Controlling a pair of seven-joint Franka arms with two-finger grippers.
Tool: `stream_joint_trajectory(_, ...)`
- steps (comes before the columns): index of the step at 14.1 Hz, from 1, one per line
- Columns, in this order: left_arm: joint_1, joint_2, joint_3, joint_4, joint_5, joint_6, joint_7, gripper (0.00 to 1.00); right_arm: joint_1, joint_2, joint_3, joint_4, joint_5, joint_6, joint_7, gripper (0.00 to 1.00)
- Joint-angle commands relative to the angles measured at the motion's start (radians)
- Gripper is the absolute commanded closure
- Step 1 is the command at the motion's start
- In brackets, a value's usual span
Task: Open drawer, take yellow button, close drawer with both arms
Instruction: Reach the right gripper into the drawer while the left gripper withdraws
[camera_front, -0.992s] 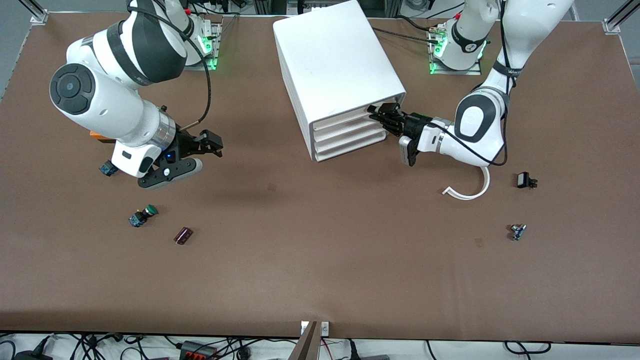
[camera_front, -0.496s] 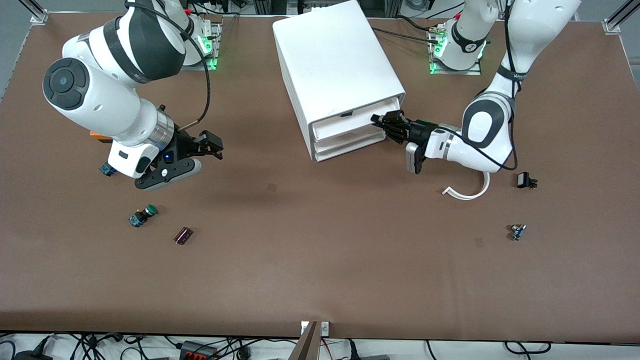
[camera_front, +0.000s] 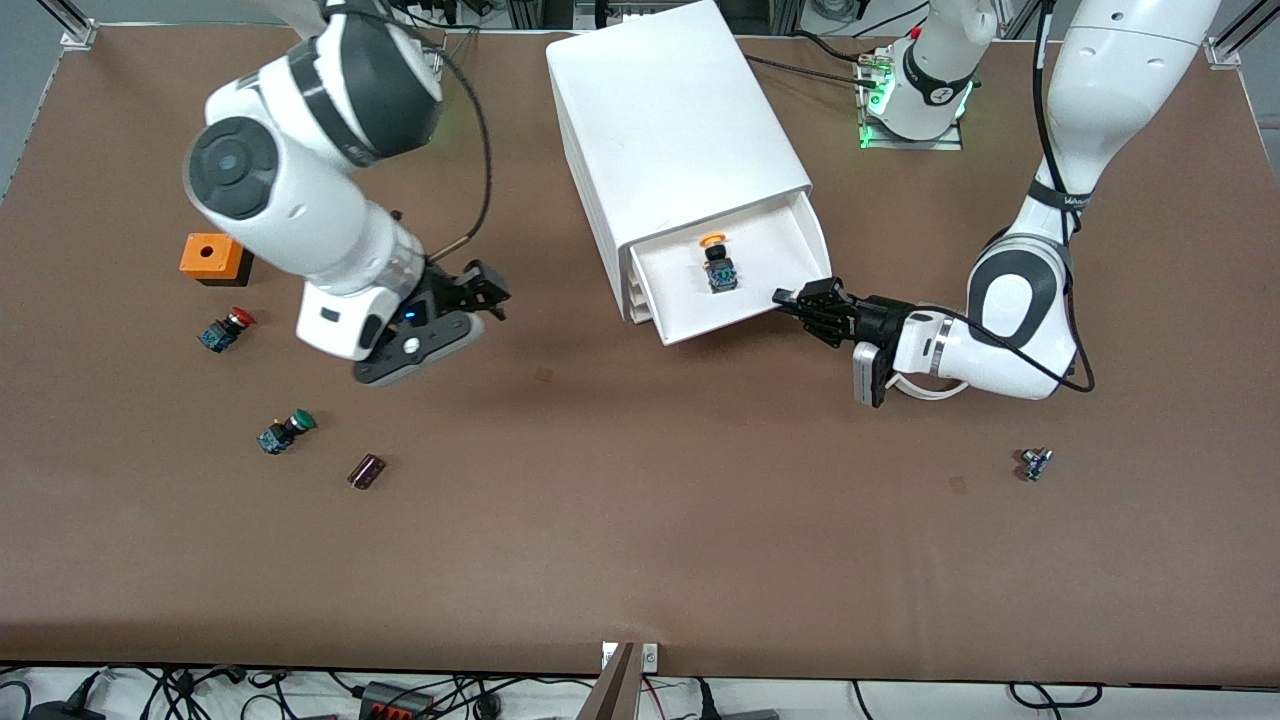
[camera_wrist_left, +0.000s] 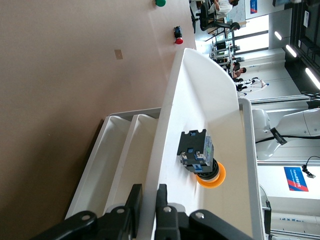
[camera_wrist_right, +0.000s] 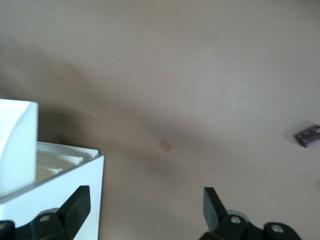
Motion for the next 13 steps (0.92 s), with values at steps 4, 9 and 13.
stream_joint_trajectory(4, 0.016, -0.004, -0.002, 0.035, 0.038, 0.017, -0.097, 0.00, 0.114, 0.085, -0.013, 0.095, -0.006, 0.097, 0.244, 0.00)
stream_joint_trajectory(9, 0.019, -0.075, -0.003, 0.148, 0.244, -0.061, -0.431, 0.00, 0.252, 0.137, -0.016, 0.192, -0.065, 0.136, 0.411, 0.00)
stream_joint_trajectory(13, 0.016, -0.086, -0.017, 0.307, 0.482, -0.162, -0.667, 0.00, 0.351, 0.241, -0.019, 0.301, -0.130, 0.147, 0.510, 0.00)
